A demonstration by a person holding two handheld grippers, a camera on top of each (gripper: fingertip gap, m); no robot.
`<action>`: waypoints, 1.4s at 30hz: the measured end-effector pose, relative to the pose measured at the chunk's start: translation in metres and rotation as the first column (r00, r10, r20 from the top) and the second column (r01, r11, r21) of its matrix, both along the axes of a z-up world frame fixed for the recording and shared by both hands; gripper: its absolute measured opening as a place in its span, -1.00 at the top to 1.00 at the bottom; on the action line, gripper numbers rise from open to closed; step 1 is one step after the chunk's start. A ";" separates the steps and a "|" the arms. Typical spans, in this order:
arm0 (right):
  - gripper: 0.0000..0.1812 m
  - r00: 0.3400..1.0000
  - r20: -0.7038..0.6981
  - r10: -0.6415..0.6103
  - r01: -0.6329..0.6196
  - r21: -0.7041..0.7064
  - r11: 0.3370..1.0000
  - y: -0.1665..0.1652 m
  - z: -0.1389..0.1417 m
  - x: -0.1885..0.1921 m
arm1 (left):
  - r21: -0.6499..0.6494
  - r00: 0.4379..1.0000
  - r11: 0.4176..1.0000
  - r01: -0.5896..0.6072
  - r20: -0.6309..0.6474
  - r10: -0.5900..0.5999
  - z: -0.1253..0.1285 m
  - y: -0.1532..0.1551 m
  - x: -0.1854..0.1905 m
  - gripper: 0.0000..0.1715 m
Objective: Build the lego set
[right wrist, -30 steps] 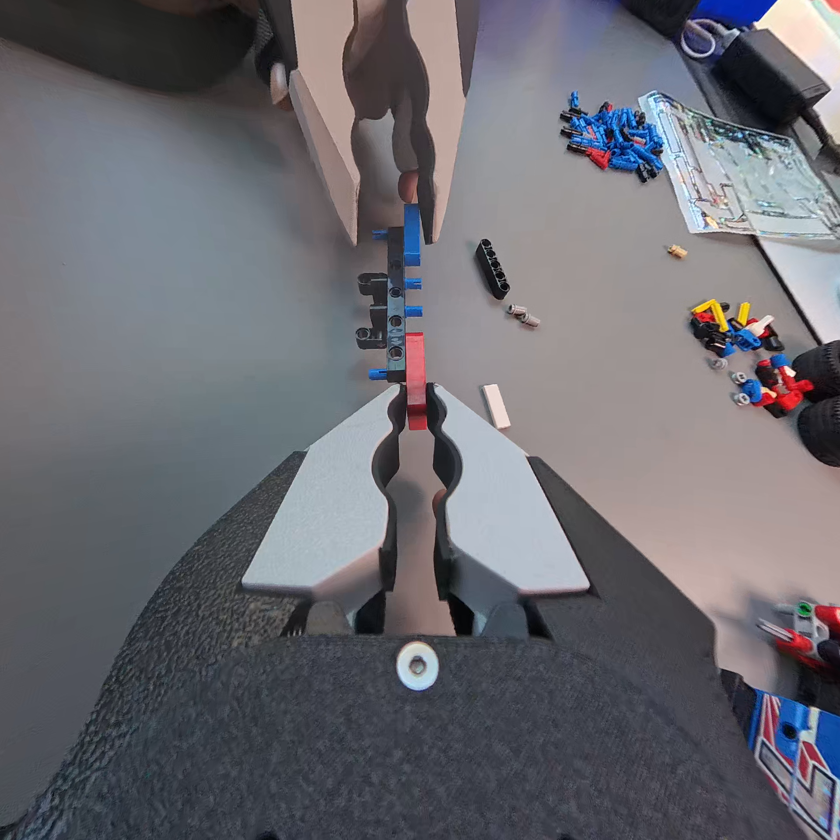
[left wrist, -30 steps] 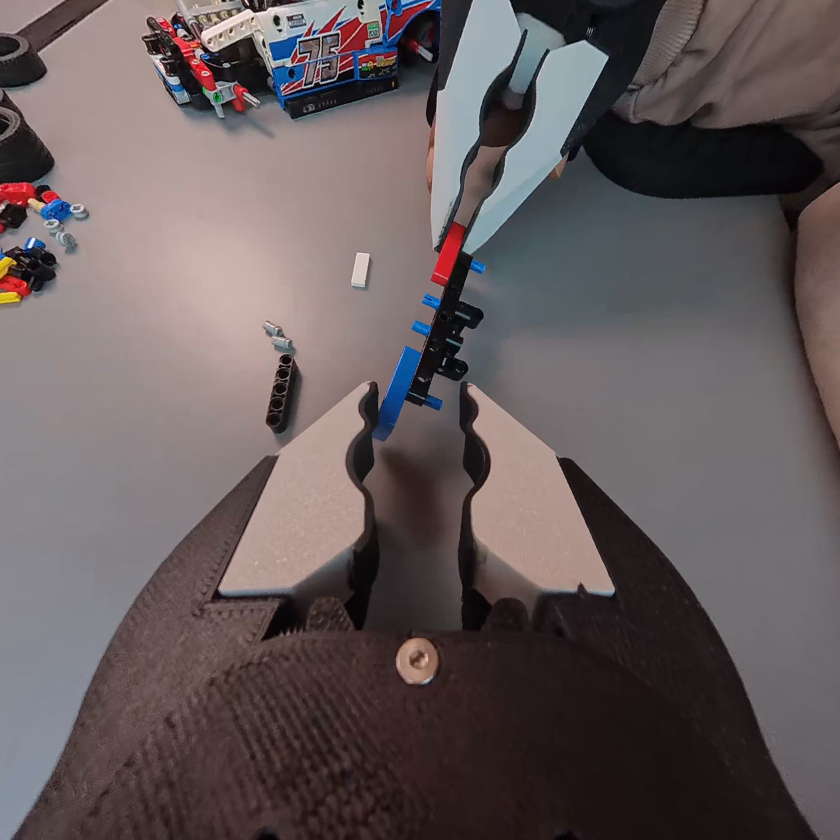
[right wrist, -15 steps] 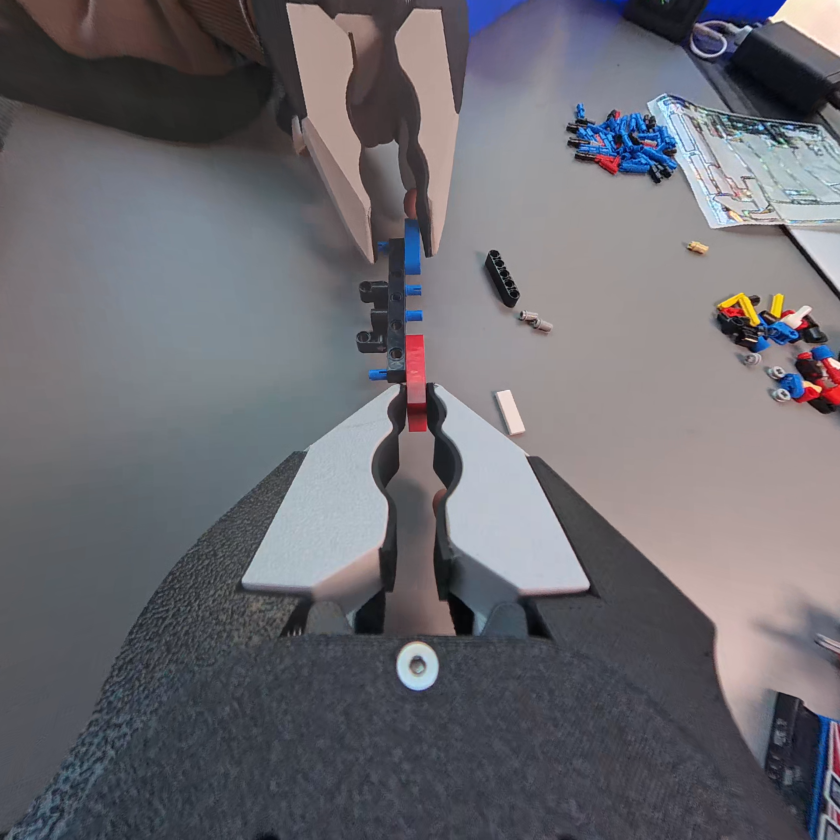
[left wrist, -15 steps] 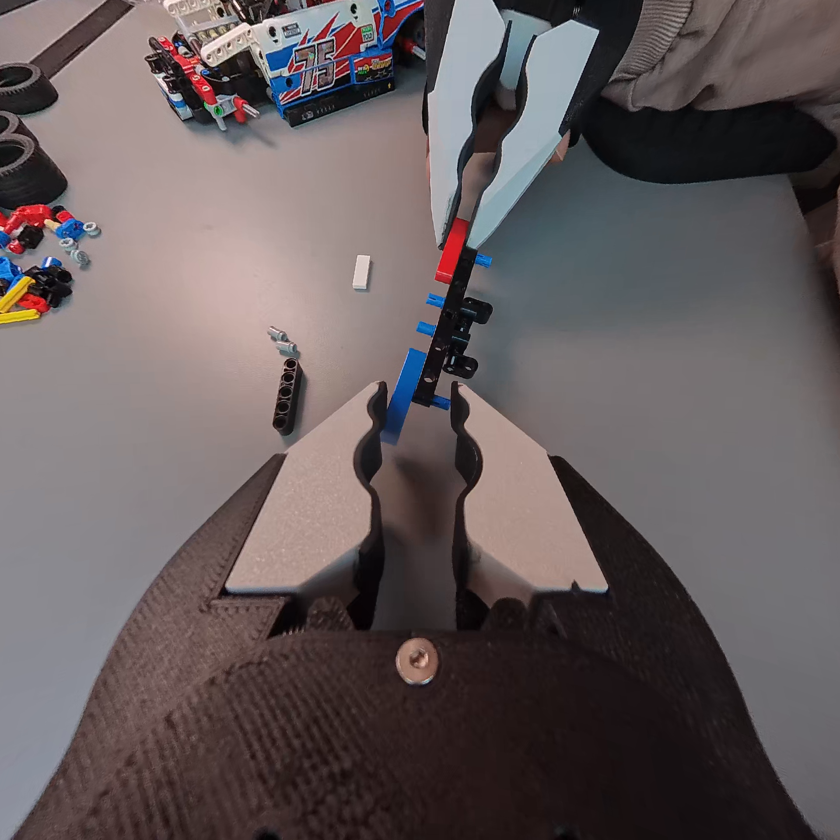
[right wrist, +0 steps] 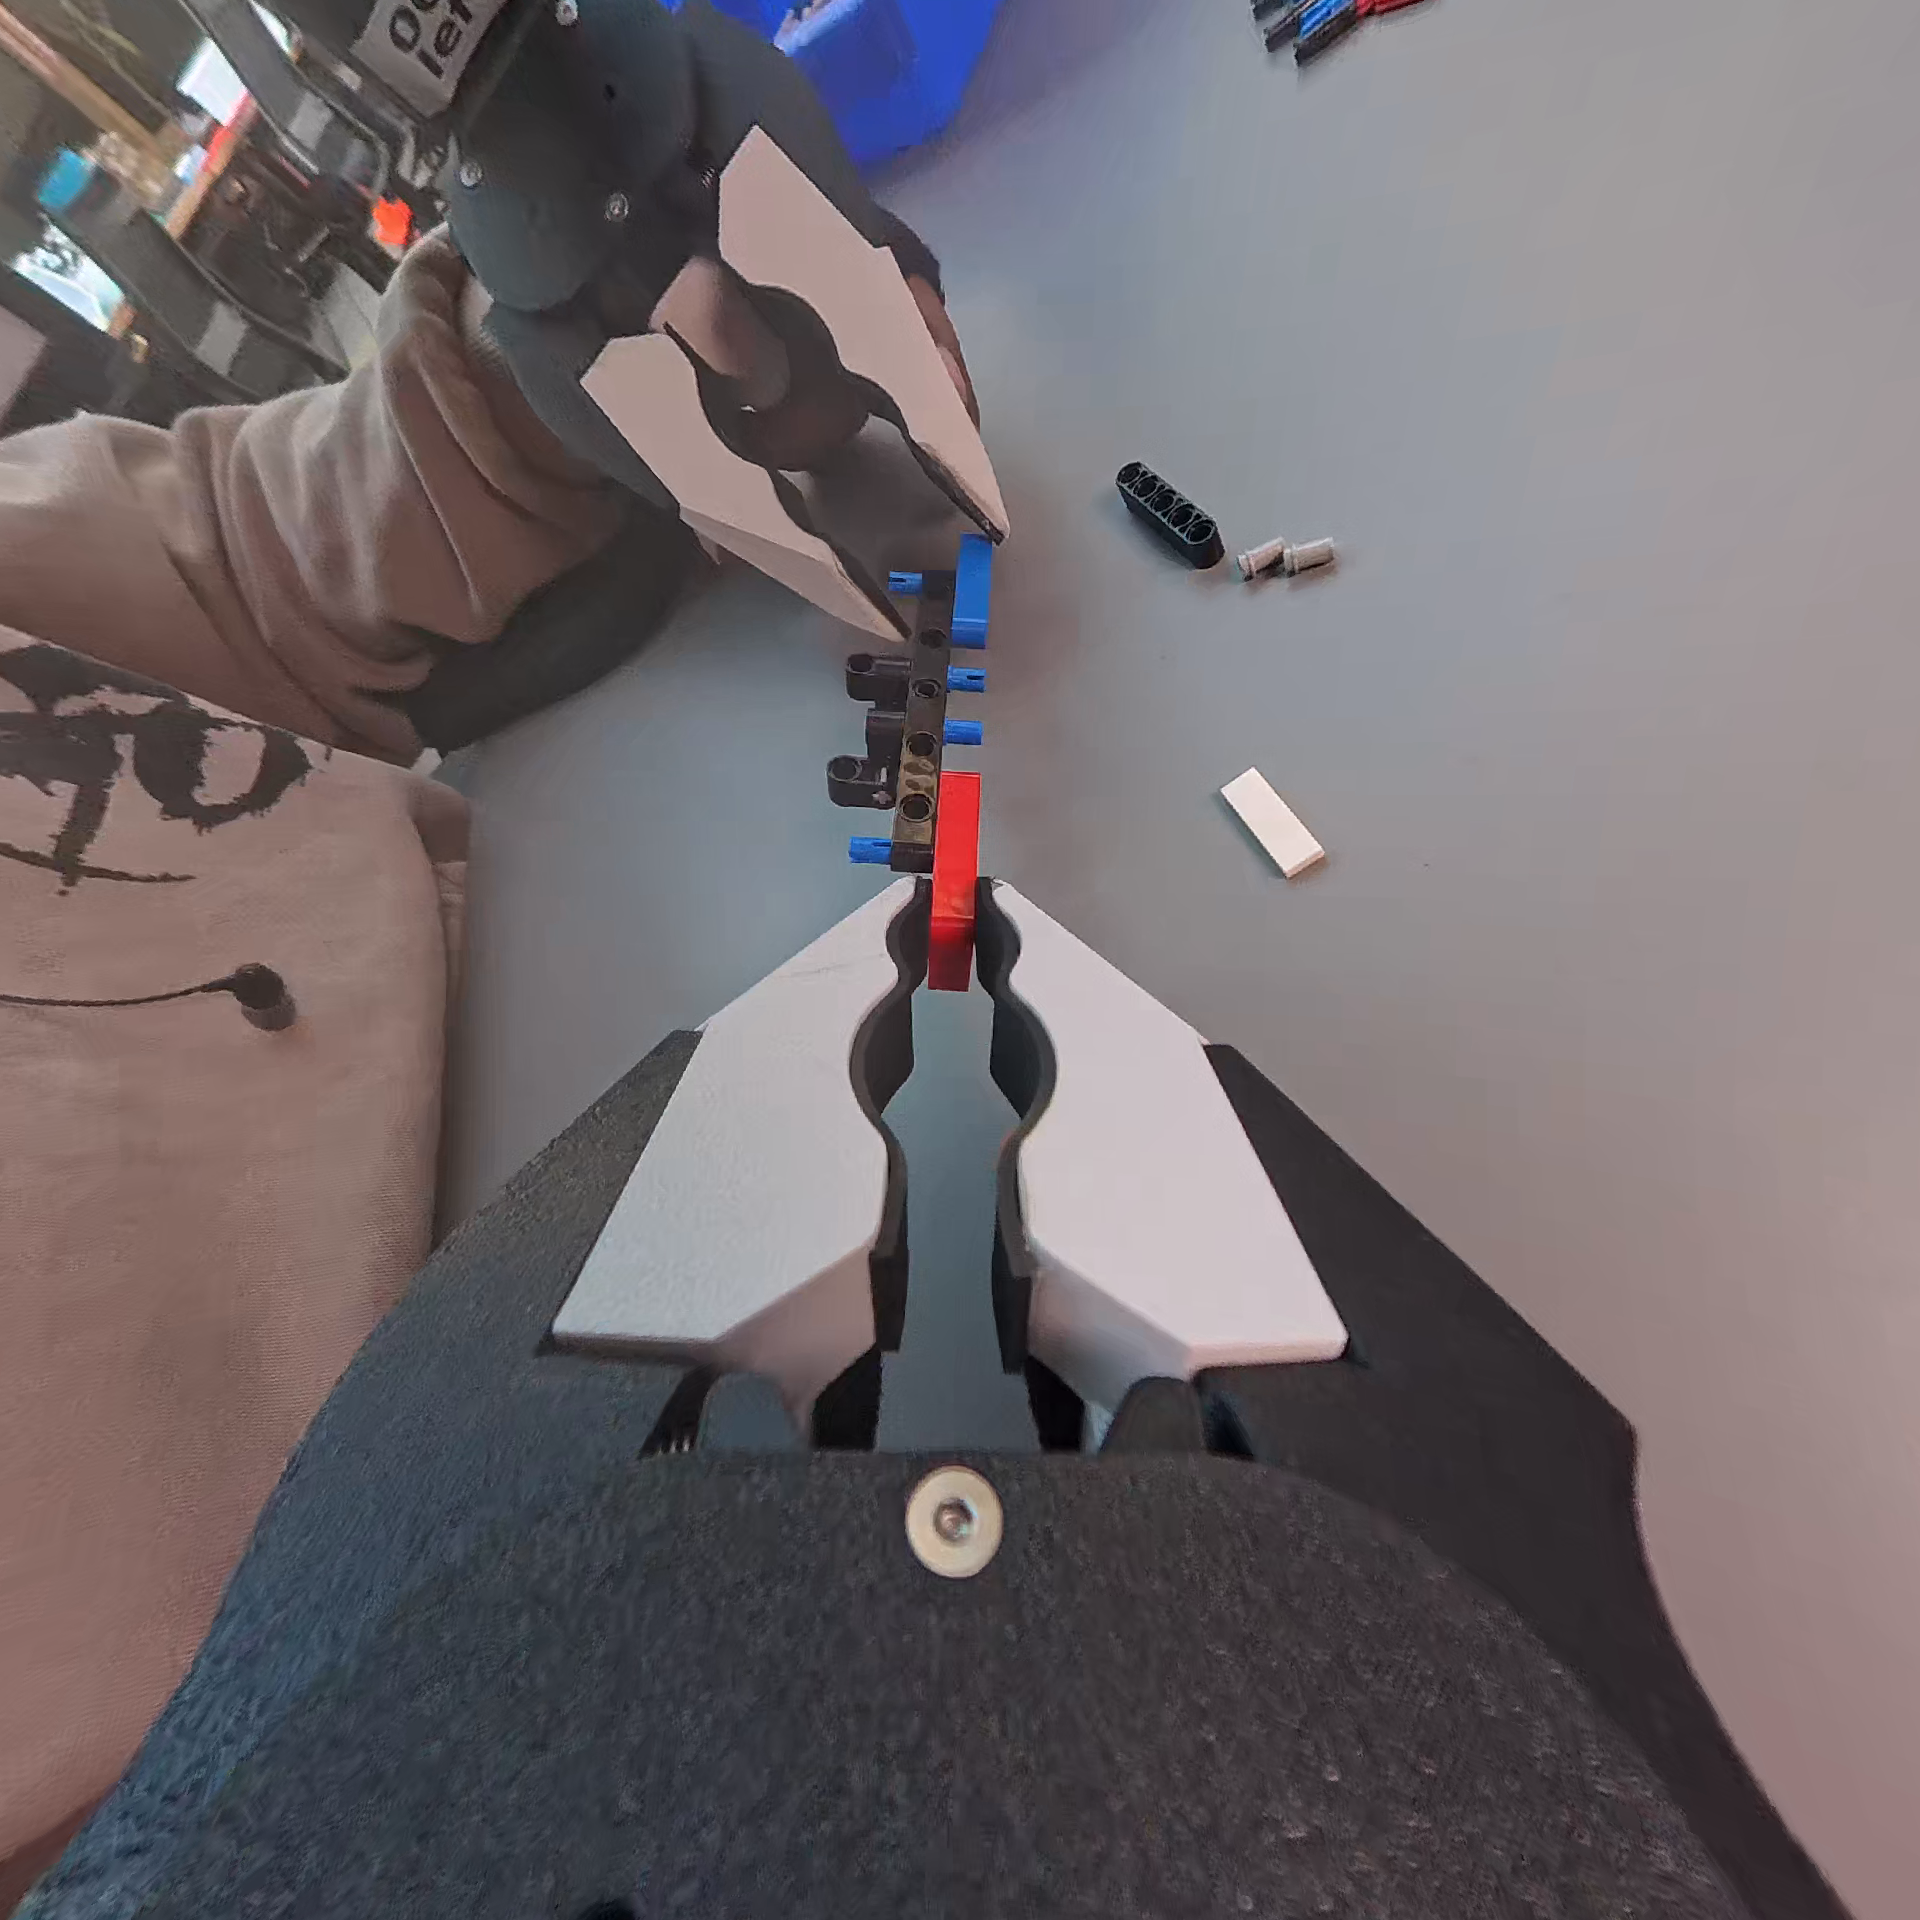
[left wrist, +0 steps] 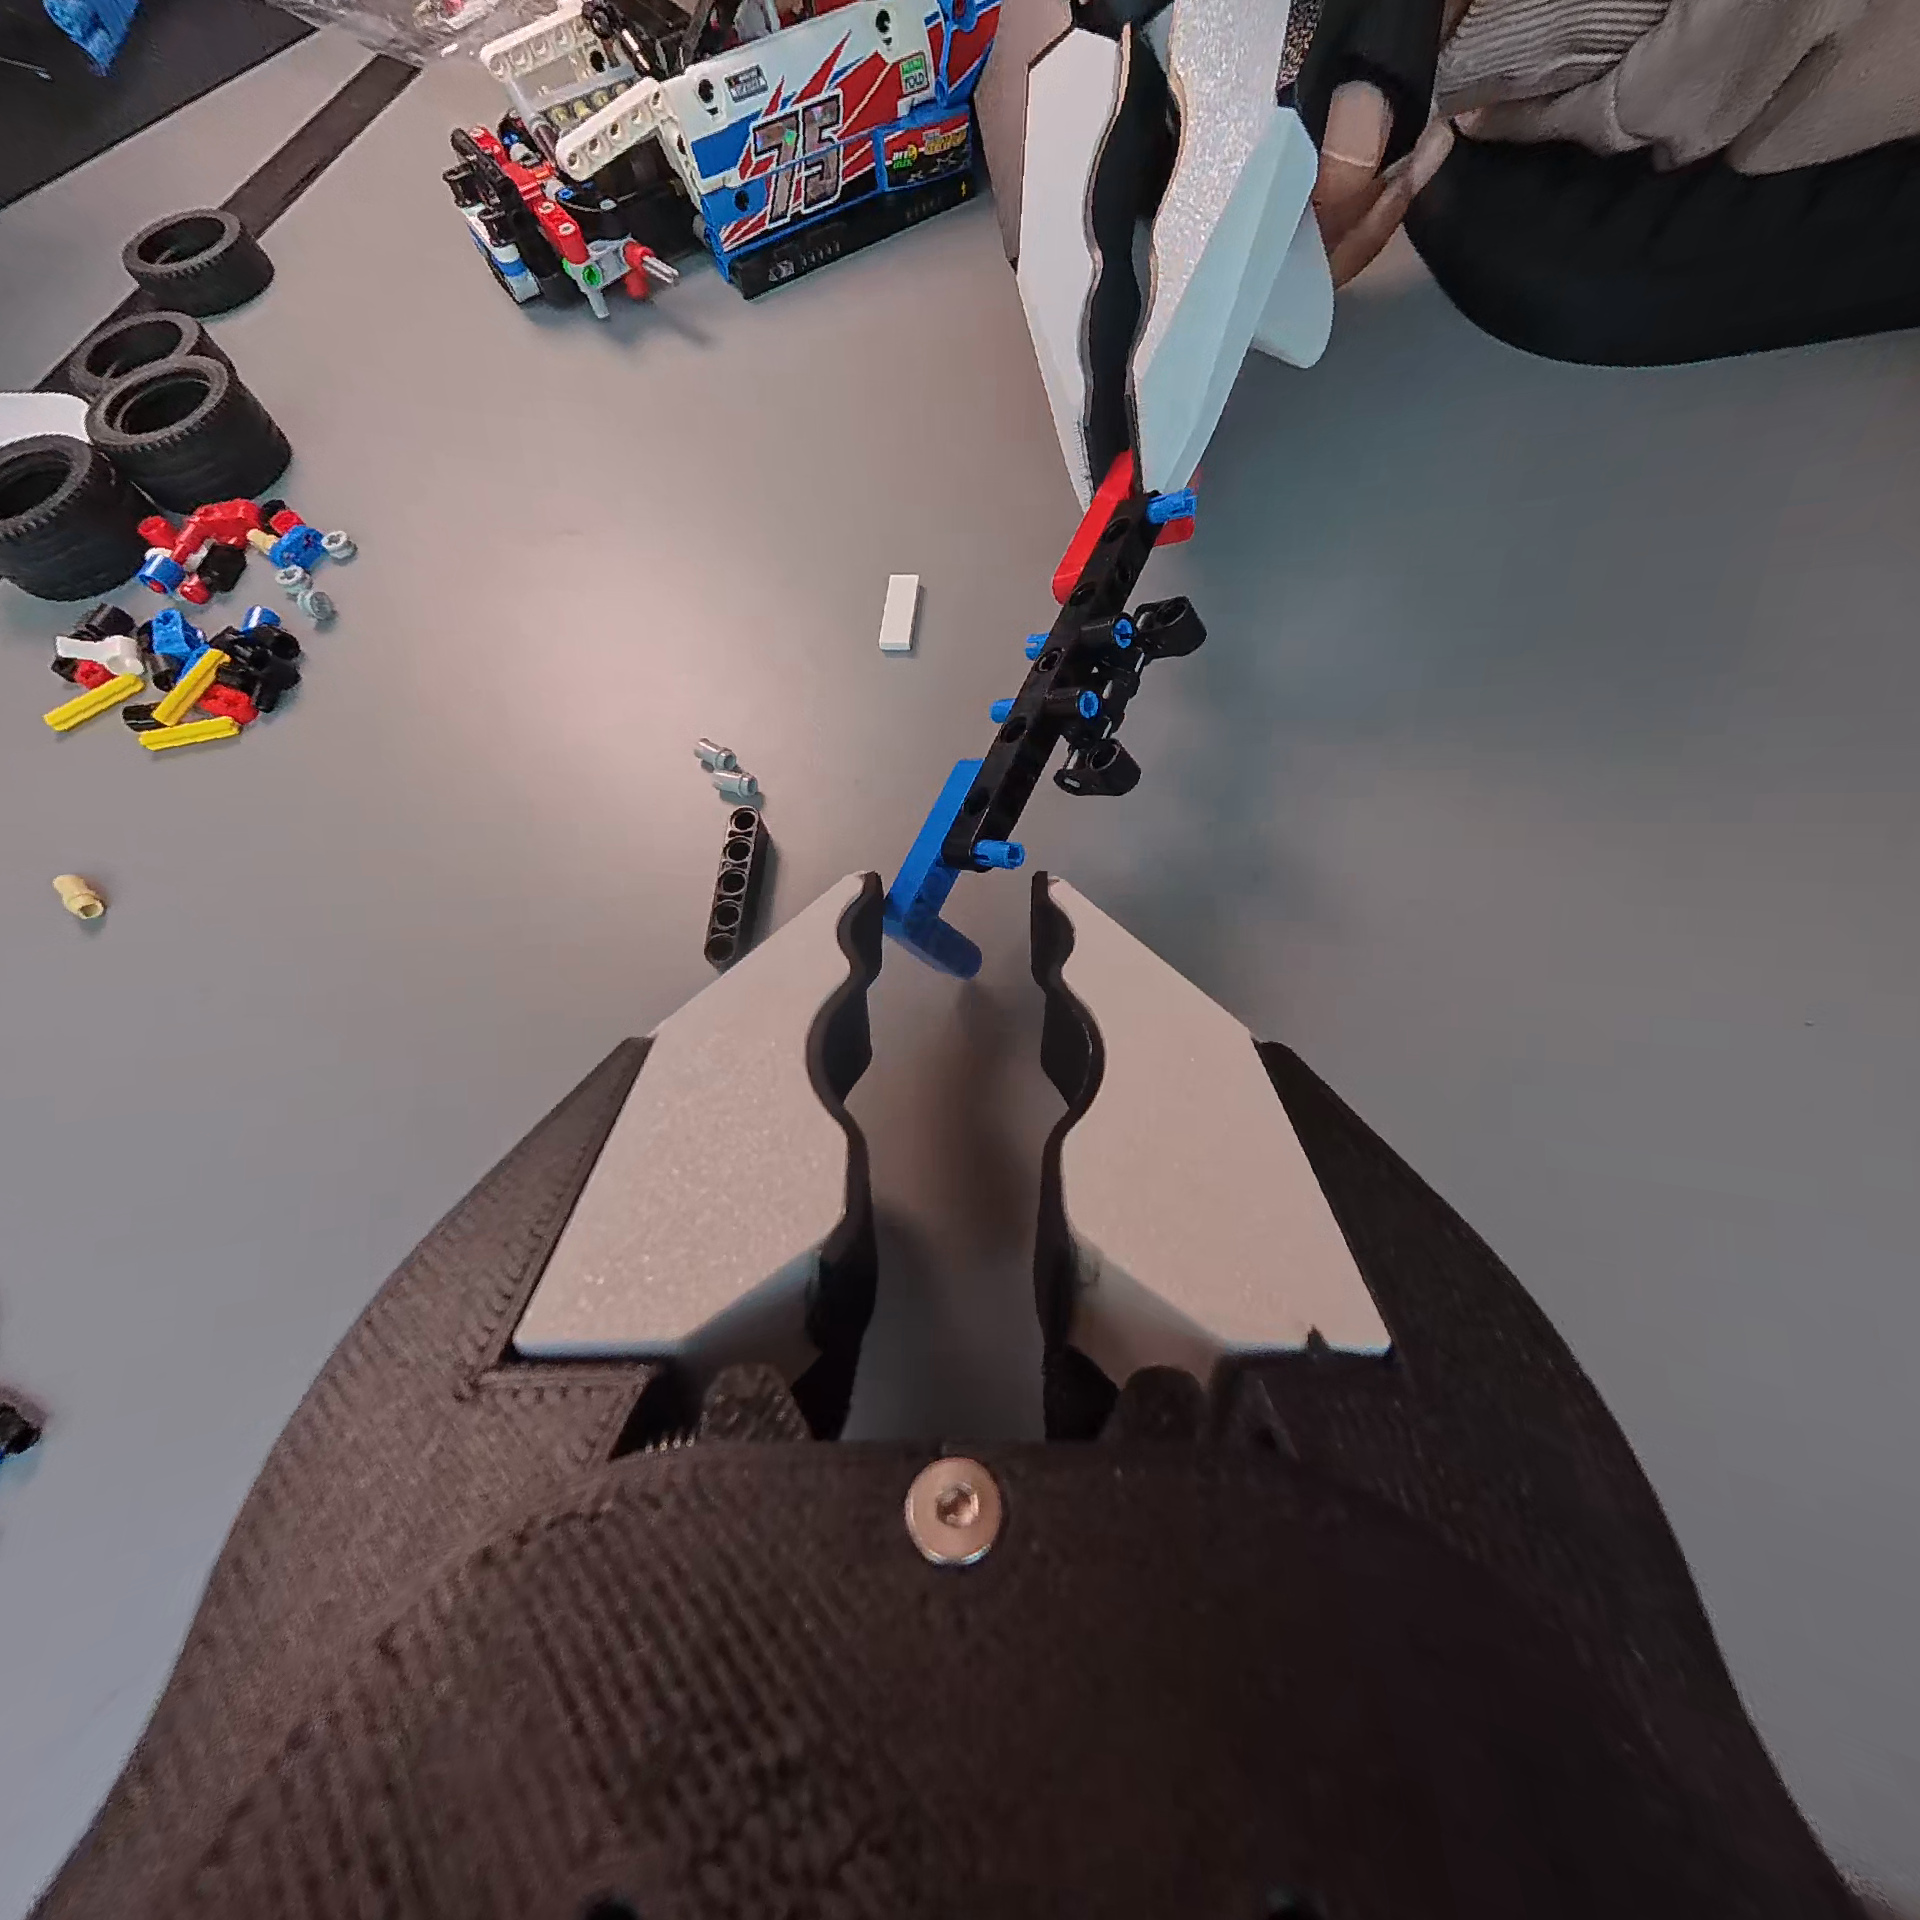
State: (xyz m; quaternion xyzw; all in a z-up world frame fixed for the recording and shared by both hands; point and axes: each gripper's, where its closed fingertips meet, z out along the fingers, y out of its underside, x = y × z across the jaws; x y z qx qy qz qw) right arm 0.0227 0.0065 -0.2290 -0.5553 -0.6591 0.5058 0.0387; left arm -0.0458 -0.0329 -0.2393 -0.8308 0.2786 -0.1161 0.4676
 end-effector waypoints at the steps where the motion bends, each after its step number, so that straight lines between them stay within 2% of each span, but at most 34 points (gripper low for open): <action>1: 0.94 1.000 0.002 -0.001 0.001 -0.013 1.000 0.000 0.001 0.000 | 0.001 1.000 1.000 -0.003 -0.006 0.003 0.000 0.001 0.000 0.70; 7: 0.94 1.000 0.013 -0.002 0.003 -0.064 0.998 -0.001 0.003 0.001 | 0.029 1.000 1.000 0.003 -0.015 -0.003 0.003 0.002 0.002 0.75; 11: 0.94 1.000 -0.027 0.011 -0.012 -0.011 1.000 0.000 0.003 0.000 | 0.034 1.000 0.999 0.002 -0.010 -0.002 0.005 0.002 0.002 0.77; 13: 0.91 1.000 -0.023 0.011 -0.011 -0.001 1.000 -0.001 0.003 0.000 | -0.012 1.000 1.000 0.001 0.029 -0.001 0.003 0.000 0.004 0.89; 17: 0.88 1.000 -0.025 0.011 -0.011 0.031 0.999 -0.001 0.001 0.001 | -0.139 0.992 0.990 0.004 0.123 0.013 -0.004 -0.006 0.009 0.91; 21: 0.85 0.998 -0.049 0.028 -0.023 0.093 0.995 0.000 -0.001 0.001 | -0.137 0.986 0.991 0.001 0.167 0.023 0.001 -0.005 0.010 0.92; 23: 0.89 0.997 -0.075 0.027 -0.017 0.133 0.991 0.002 0.000 -0.001 | -0.108 0.988 0.994 0.001 0.155 0.016 0.003 -0.004 0.009 0.92; 25: 1.00 0.989 -0.145 0.024 0.008 0.218 0.976 0.007 0.003 -0.005 | -0.087 0.990 0.996 -0.004 0.139 0.017 0.004 -0.003 0.009 0.95; 27: 1.00 0.975 -0.214 0.057 0.013 0.314 0.949 0.009 0.007 -0.007 | -0.074 0.990 0.997 -0.010 0.140 0.020 0.005 -0.003 0.008 1.00; 28: 1.00 0.965 -0.251 0.072 0.025 0.365 0.931 0.011 0.009 -0.008 | -0.069 0.989 0.998 -0.006 0.150 0.016 0.006 -0.003 0.008 0.99; 30: 1.00 0.937 -0.325 0.125 0.042 0.463 0.886 0.011 0.014 -0.010 | -0.057 0.984 0.998 -0.012 0.178 0.022 0.010 -0.001 0.008 0.78; 33: 1.00 0.904 -0.384 0.187 0.062 0.551 0.832 0.006 0.019 -0.012 | -0.074 0.978 0.997 -0.003 0.208 0.019 0.010 -0.002 0.008 0.61; 35: 1.00 0.898 -0.389 0.207 0.065 0.582 0.810 0.005 0.018 -0.012 | -0.093 0.980 0.996 0.011 0.197 0.007 0.005 -0.004 0.011 0.57; 38: 0.96 0.908 -0.361 0.211 0.034 0.568 0.823 0.004 0.014 -0.009 | -0.091 0.991 0.995 0.034 0.129 -0.022 -0.001 -0.006 0.017 0.57; 42: 0.68 0.945 -0.244 0.217 -0.038 0.580 0.814 0.006 -0.006 -0.003 | -0.102 0.999 0.994 0.037 0.031 -0.034 -0.010 -0.007 0.019 0.62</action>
